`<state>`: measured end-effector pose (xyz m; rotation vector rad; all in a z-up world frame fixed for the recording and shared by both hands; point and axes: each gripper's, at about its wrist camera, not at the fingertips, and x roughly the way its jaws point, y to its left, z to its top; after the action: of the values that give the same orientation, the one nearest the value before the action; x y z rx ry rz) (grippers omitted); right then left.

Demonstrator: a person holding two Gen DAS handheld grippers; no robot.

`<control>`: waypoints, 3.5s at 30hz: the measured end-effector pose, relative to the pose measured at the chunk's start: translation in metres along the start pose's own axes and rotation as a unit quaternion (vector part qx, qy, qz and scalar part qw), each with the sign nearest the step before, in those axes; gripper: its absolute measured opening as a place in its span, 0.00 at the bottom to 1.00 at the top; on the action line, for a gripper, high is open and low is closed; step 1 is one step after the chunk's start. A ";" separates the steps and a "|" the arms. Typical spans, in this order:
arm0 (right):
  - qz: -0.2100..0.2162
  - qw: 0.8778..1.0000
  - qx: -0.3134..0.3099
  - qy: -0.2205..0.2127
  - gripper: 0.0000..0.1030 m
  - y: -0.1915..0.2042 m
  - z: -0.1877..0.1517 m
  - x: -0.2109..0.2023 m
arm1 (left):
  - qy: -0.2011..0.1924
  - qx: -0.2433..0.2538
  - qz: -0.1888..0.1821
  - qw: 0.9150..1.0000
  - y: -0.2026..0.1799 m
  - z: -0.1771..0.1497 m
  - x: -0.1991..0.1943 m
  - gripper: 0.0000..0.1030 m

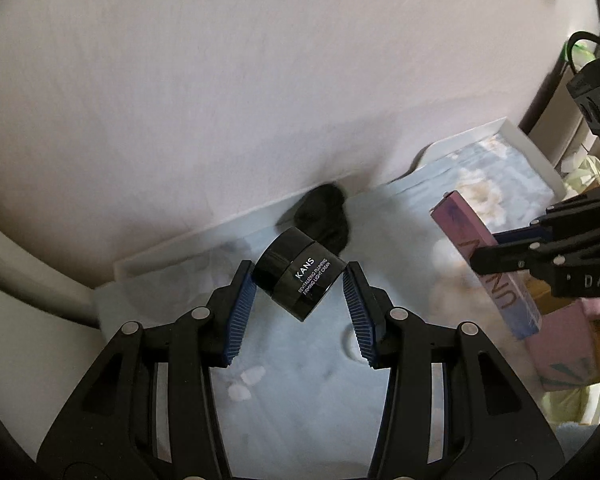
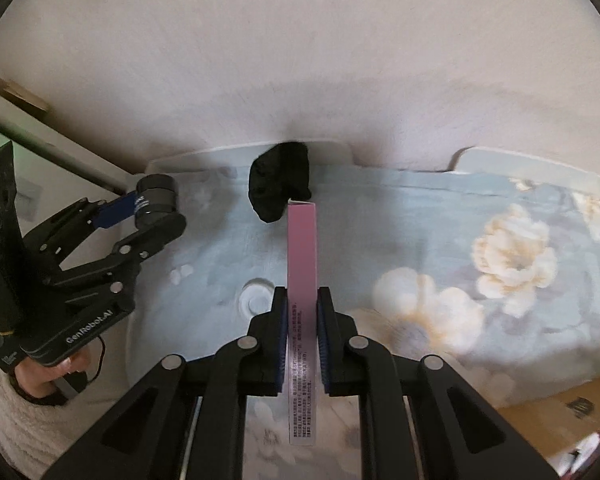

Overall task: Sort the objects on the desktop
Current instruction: 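Carry the KANS jar and UNNY box over the cardboard box with both grippers, then open both grippers to drop the jar and tube box into the box, then move both grippers back over the tray toward the tape roll and scrunchie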

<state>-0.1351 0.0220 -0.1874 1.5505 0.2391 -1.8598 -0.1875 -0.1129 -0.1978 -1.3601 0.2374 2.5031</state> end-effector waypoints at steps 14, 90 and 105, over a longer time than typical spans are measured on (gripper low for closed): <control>-0.038 0.998 -0.003 -0.041 0.12 -0.086 -0.038 -0.119 | -0.034 0.036 -0.019 0.999 -0.120 0.052 -0.071 0.41; 0.022 0.999 -0.011 -0.034 1.00 -0.189 -0.132 -0.175 | 0.025 0.081 -0.119 0.989 -0.287 -0.017 -0.098 1.00; 0.001 0.996 -0.077 -0.038 1.00 -0.094 -0.071 -0.148 | 0.006 -0.006 -0.015 1.000 -0.162 -0.035 -0.117 1.00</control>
<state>-0.1294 0.1884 -0.0966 1.3721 0.3371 -1.8493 -0.0477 0.0115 -0.1200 -1.3727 0.2022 2.4764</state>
